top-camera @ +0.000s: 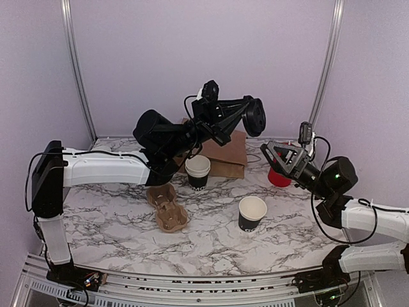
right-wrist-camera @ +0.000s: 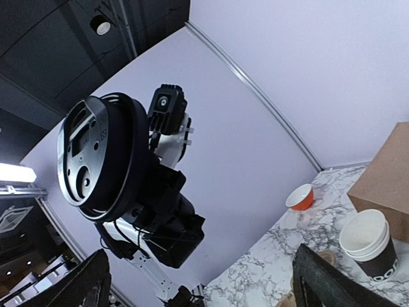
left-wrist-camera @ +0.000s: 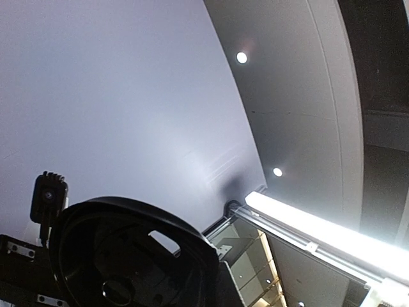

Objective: Pack the takeout coffee

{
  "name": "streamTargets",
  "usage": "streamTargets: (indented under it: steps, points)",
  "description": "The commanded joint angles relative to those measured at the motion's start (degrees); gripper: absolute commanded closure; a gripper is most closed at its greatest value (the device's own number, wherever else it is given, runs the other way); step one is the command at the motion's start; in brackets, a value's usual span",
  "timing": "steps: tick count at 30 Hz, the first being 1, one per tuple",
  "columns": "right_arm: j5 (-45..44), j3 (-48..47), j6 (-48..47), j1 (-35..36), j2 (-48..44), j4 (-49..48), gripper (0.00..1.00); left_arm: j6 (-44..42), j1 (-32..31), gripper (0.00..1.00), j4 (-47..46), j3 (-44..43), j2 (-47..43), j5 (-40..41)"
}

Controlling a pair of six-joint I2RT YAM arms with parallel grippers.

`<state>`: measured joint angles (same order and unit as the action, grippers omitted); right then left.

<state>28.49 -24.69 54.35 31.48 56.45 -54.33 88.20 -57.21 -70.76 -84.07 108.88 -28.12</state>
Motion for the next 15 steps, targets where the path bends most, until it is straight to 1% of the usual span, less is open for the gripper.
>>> streamTargets:
  steps: [1, 3, 6, 15]
  points:
    - [1.8, -1.3, 13.8, 0.1, 5.9, -26.5, 0.04, 9.2, 0.0, 1.00, -16.4, -3.5, 2.0, 2.1]
    - [1.2, -2.4, 17.2, 1.0, 8.9, -32.0, 0.04, 9.8, 0.0, 1.00, -17.7, -4.1, 2.6, 2.8]
    - [1.1, -5.1, 18.9, 2.6, 11.9, -34.2, 0.05, 10.4, -0.2, 1.00, -17.9, -5.2, 3.6, 2.7]
    - [-0.3, -12.0, 18.0, 5.9, 14.0, -31.6, 0.07, 12.9, -0.4, 1.00, -21.6, -4.3, 6.1, 3.5]
